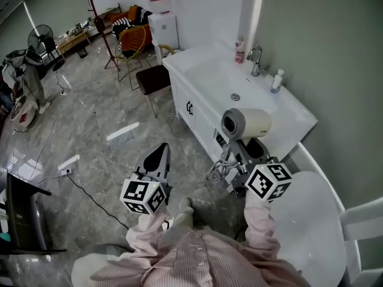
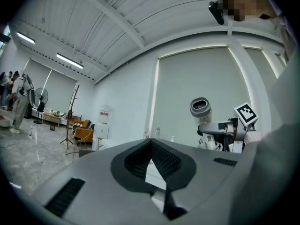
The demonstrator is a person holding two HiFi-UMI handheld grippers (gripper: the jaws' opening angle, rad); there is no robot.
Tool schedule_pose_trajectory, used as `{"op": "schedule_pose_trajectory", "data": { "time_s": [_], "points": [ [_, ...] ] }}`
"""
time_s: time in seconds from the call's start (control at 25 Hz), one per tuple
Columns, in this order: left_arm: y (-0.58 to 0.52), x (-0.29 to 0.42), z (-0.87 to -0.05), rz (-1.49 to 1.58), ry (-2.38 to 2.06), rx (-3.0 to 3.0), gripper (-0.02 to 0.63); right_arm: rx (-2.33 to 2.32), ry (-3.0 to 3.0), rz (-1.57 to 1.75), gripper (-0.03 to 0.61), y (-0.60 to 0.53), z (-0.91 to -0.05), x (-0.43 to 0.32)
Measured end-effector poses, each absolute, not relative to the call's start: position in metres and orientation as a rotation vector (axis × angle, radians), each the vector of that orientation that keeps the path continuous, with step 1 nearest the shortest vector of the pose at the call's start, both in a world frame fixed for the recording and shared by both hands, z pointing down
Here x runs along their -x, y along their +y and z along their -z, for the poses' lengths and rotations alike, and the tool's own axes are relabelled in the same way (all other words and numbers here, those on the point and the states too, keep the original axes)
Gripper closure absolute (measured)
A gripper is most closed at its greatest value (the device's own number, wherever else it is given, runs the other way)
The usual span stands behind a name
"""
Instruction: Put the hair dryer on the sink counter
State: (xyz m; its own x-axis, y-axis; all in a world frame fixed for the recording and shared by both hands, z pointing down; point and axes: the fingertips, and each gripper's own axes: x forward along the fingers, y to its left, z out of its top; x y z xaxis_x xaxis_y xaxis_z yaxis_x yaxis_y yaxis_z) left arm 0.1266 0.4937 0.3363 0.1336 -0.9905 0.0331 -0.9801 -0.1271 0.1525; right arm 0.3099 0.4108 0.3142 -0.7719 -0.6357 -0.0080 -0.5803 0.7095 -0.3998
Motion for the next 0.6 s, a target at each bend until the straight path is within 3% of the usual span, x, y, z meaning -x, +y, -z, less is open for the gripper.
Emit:
{"op": "schedule_pose_trajectory", "data": {
  "time_s": [0.6],
  "points": [
    [0.345, -0.038, -0.357, 0.109, -1.914, -2.279, 0.617, 1.056, 2.74, 0.641, 0.419, 0.272, -0.338, -0.225]
  ]
}}
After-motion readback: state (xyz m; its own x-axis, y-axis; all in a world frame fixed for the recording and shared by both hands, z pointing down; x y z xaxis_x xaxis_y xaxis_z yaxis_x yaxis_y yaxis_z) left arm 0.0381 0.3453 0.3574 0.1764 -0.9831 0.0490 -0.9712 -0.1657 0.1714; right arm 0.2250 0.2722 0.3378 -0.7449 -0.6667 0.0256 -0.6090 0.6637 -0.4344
